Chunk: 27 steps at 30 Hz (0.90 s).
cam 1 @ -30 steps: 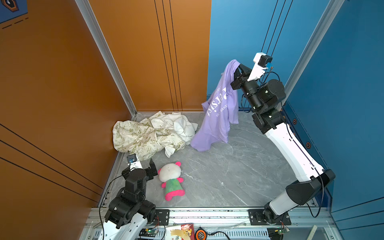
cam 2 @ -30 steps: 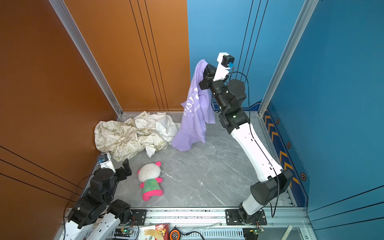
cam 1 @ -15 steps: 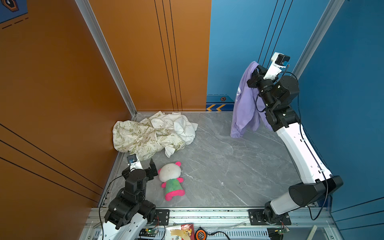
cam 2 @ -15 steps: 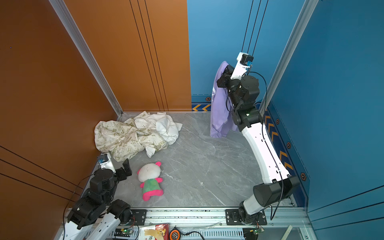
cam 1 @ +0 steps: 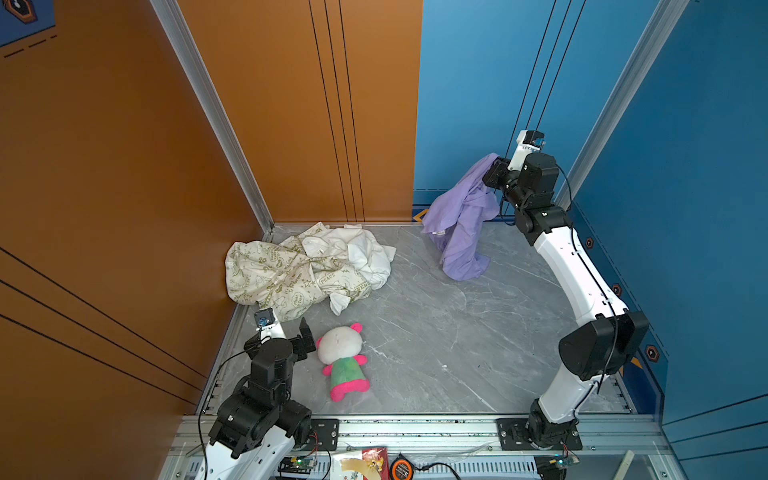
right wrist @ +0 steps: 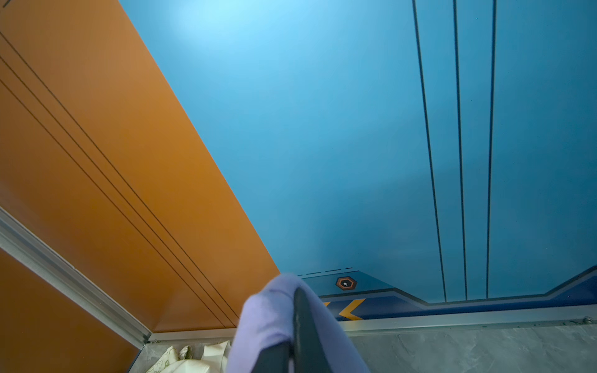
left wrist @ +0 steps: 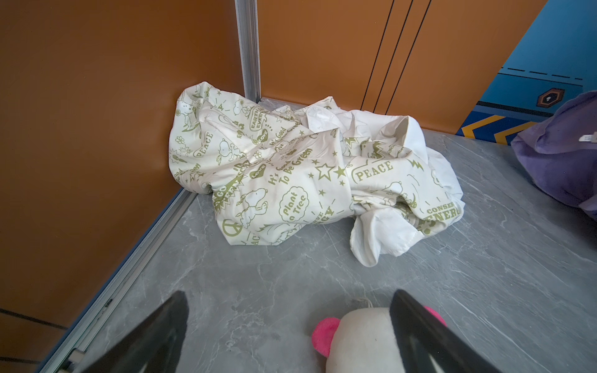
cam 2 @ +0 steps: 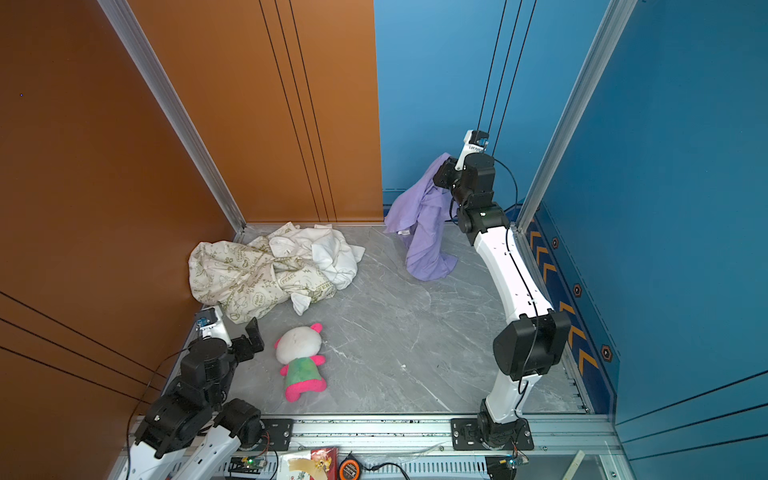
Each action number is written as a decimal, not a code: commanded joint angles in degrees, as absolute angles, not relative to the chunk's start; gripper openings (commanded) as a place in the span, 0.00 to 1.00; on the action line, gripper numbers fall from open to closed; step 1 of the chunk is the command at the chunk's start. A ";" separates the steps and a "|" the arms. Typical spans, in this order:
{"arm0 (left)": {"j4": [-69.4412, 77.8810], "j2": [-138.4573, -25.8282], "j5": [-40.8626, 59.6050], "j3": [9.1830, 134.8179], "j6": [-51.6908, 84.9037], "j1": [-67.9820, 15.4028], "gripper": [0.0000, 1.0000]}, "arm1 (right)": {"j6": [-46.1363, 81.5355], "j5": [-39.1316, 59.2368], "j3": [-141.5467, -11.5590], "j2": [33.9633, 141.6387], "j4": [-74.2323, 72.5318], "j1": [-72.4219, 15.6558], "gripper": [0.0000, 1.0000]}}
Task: Pick out a specific cloth from the pile
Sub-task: 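Lift the lavender T-shirt with the right gripper and carry it toward the far corner, then lower the lavender T-shirt onto the floor away from the pile and release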
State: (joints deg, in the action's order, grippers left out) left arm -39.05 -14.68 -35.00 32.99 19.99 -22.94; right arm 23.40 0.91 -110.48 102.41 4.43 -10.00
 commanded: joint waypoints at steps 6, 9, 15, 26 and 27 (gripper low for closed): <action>-39.59 -14.41 -36.65 32.45 20.30 -23.38 0.98 | 26.28 -4.00 -115.57 102.34 2.73 -3.89 0.00; -39.54 -14.46 -36.65 32.44 20.30 -23.33 0.98 | 25.30 -6.64 -113.30 100.87 2.81 -2.67 0.00; -39.58 -14.48 -36.56 32.43 20.30 -23.38 0.98 | 22.21 -10.25 -106.59 98.53 2.37 -1.85 0.00; -39.52 -14.32 -36.75 32.43 20.21 -23.41 0.98 | 18.49 -11.06 -95.66 98.22 5.23 -1.54 0.05; -39.56 -14.25 -36.74 32.43 20.21 -23.40 0.98 | 18.37 -10.84 -94.15 97.92 5.68 -1.56 0.05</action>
